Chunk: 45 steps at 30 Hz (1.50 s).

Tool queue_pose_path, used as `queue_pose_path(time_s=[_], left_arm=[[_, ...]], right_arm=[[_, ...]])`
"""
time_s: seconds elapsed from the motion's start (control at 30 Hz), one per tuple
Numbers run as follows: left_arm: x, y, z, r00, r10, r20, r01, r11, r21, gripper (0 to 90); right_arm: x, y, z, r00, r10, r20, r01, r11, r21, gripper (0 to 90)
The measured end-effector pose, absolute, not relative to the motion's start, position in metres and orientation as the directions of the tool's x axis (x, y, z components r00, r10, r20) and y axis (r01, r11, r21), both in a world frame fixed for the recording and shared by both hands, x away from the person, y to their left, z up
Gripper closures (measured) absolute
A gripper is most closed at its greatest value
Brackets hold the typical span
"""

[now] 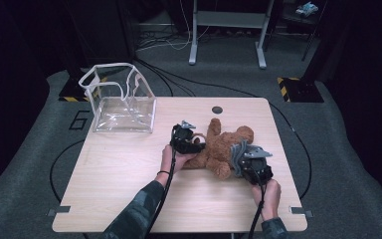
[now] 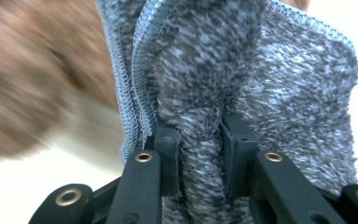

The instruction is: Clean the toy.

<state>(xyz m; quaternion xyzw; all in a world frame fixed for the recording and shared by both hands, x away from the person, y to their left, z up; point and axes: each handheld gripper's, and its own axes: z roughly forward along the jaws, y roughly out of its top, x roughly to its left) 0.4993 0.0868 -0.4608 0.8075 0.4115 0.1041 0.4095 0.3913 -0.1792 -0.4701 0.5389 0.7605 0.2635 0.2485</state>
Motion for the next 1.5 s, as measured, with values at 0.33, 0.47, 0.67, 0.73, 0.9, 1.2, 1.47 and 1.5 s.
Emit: queue_pose_path(time_s=[0.33, 0.47, 0.67, 0.73, 0.9, 1.2, 1.47, 1.5], left_arm=[[0.498, 0.098, -0.456, 0.644, 0.732, -0.22, 0.557, -0.253, 0.791, 27.0], [0.491, 0.105, -0.447, 0.64, 0.743, -0.196, 0.534, -0.246, 0.809, 20.7], [0.478, 0.117, -0.435, 0.621, 0.776, -0.114, 0.505, -0.284, 0.815, 17.7], [0.479, 0.118, -0.438, 0.624, 0.773, -0.113, 0.514, -0.297, 0.805, 16.4], [0.485, 0.123, -0.458, 0.616, 0.769, -0.169, 0.553, -0.27, 0.789, 16.1], [0.489, 0.124, -0.463, 0.623, 0.76, -0.185, 0.567, -0.276, 0.776, 16.5], [0.49, 0.124, -0.463, 0.631, 0.755, -0.177, 0.561, -0.286, 0.777, 16.4], [0.49, 0.124, -0.463, 0.631, 0.755, -0.177, 0.561, -0.286, 0.777, 16.4]], right_arm=[[0.38, -0.182, -0.452, -0.317, 0.945, -0.078, 0.662, 0.28, 0.695, 69.5], [0.379, -0.174, -0.442, -0.337, 0.937, -0.087, 0.637, 0.295, 0.712, 69.4], [0.389, -0.132, -0.428, -0.434, 0.894, -0.113, 0.578, 0.372, 0.727, 69.4], [0.394, -0.123, -0.43, -0.438, 0.892, -0.117, 0.588, 0.382, 0.713, 69.3], [0.405, -0.121, -0.439, -0.407, 0.906, -0.118, 0.612, 0.367, 0.701, 69.9], [0.404, -0.176, -0.448, -0.266, 0.956, -0.121, 0.686, 0.276, 0.674, 70.4], [0.395, -0.197, -0.443, -0.231, 0.968, -0.095, 0.675, 0.23, 0.701, 69.6], [0.395, -0.197, -0.443, -0.231, 0.968, -0.095, 0.675, 0.23, 0.701, 69.6]])
